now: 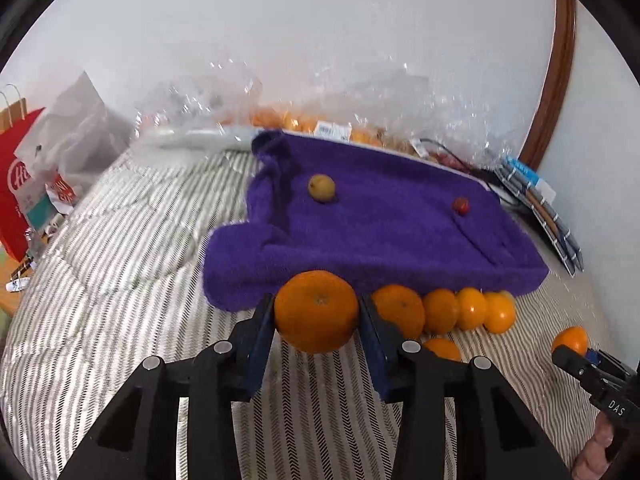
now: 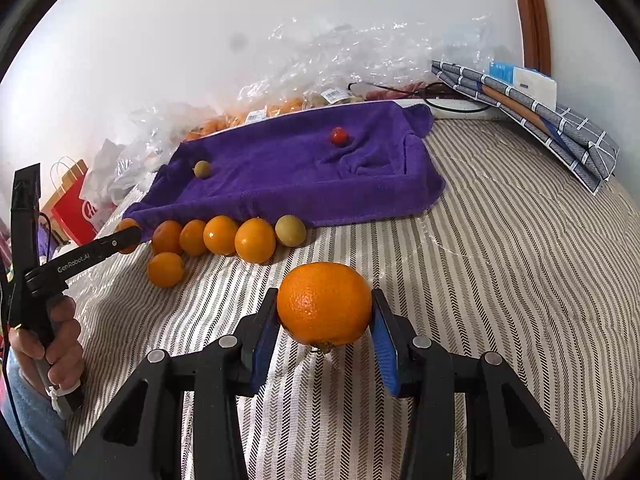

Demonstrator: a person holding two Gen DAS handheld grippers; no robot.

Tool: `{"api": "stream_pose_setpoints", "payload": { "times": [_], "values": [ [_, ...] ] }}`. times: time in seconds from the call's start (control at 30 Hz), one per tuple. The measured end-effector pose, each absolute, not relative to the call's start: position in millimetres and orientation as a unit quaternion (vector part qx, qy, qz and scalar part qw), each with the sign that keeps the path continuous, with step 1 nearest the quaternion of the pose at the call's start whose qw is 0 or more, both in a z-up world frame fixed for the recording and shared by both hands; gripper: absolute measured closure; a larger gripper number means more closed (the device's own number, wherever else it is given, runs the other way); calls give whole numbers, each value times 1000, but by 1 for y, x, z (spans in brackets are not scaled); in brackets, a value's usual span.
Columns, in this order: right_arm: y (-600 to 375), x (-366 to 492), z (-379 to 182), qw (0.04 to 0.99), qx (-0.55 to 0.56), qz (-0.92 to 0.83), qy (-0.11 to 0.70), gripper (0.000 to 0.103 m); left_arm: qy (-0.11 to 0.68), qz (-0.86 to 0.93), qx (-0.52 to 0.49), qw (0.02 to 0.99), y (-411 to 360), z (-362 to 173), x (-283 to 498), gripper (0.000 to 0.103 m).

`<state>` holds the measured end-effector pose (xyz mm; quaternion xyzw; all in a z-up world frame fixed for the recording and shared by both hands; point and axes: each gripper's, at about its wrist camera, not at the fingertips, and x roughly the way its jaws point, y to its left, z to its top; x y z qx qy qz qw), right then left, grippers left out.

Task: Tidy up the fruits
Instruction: 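Grasp another large orange with the left gripper while the right holds its orange, then lift both held oranges and carry them over the purple towel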

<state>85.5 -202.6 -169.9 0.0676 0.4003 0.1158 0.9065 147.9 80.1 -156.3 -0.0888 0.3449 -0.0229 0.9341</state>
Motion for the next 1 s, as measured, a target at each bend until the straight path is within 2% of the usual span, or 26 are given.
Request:
{"api": "stream_pose_setpoints", "payload": {
  "times": [1.0],
  "values": [
    [-211, 84, -167, 910, 84, 106, 391, 59, 304, -41, -119, 944, 85, -143, 131, 64]
  ]
}}
